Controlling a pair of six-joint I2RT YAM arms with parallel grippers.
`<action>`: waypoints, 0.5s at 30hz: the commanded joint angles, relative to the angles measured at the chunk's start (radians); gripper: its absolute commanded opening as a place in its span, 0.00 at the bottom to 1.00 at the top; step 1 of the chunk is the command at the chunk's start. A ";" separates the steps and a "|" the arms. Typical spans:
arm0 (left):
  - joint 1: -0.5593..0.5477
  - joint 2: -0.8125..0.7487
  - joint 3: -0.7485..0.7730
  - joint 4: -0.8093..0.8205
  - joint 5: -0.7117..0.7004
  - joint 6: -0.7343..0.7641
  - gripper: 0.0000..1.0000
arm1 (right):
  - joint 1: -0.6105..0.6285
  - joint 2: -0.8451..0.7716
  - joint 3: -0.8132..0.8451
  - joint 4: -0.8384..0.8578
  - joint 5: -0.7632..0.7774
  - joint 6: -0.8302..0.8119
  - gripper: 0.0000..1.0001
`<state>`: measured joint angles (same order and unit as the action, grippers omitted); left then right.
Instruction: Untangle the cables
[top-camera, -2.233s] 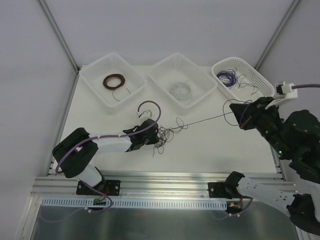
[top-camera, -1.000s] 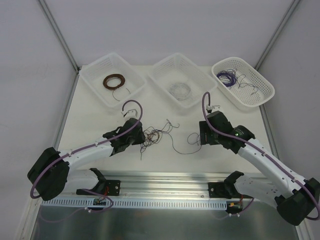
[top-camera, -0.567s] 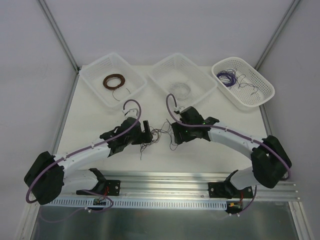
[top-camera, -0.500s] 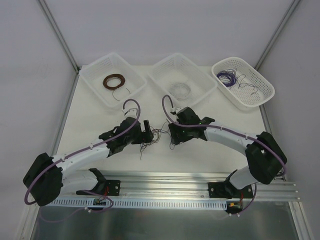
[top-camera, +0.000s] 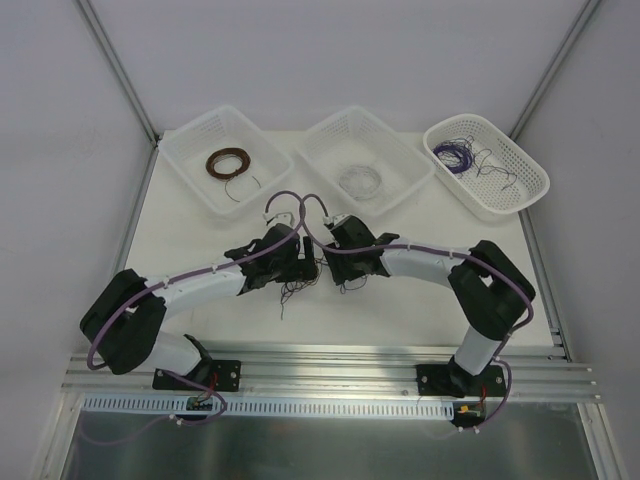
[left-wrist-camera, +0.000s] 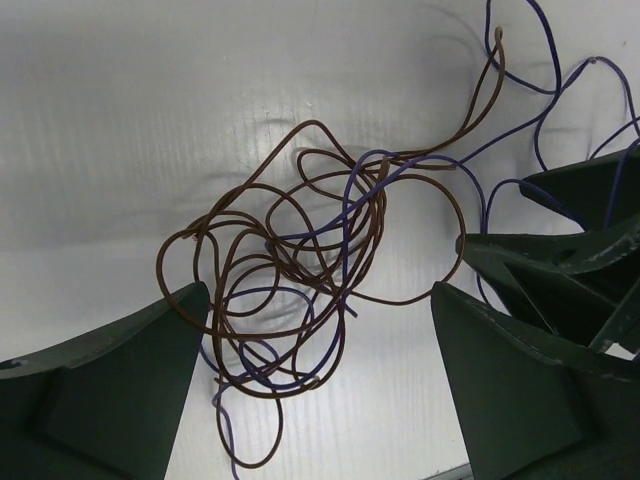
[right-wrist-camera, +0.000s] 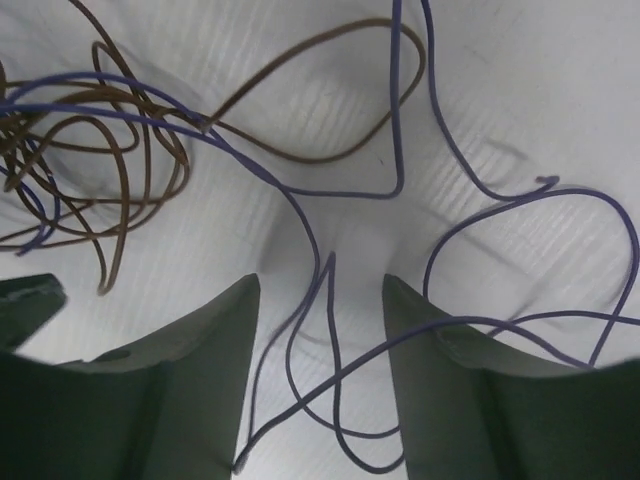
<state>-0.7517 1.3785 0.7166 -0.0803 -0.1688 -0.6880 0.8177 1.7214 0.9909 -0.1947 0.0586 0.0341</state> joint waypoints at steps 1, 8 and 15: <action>-0.001 0.027 0.037 0.010 0.025 -0.056 0.93 | 0.024 0.041 0.054 0.005 0.102 0.033 0.54; -0.003 -0.016 -0.031 0.023 0.017 -0.131 0.93 | 0.026 0.092 0.101 -0.104 0.208 0.101 0.07; -0.038 -0.045 -0.040 0.034 0.014 -0.108 0.95 | 0.024 -0.015 0.051 -0.124 0.186 0.136 0.01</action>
<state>-0.7662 1.3708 0.6785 -0.0700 -0.1593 -0.7967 0.8433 1.7779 1.0668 -0.2699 0.2325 0.1333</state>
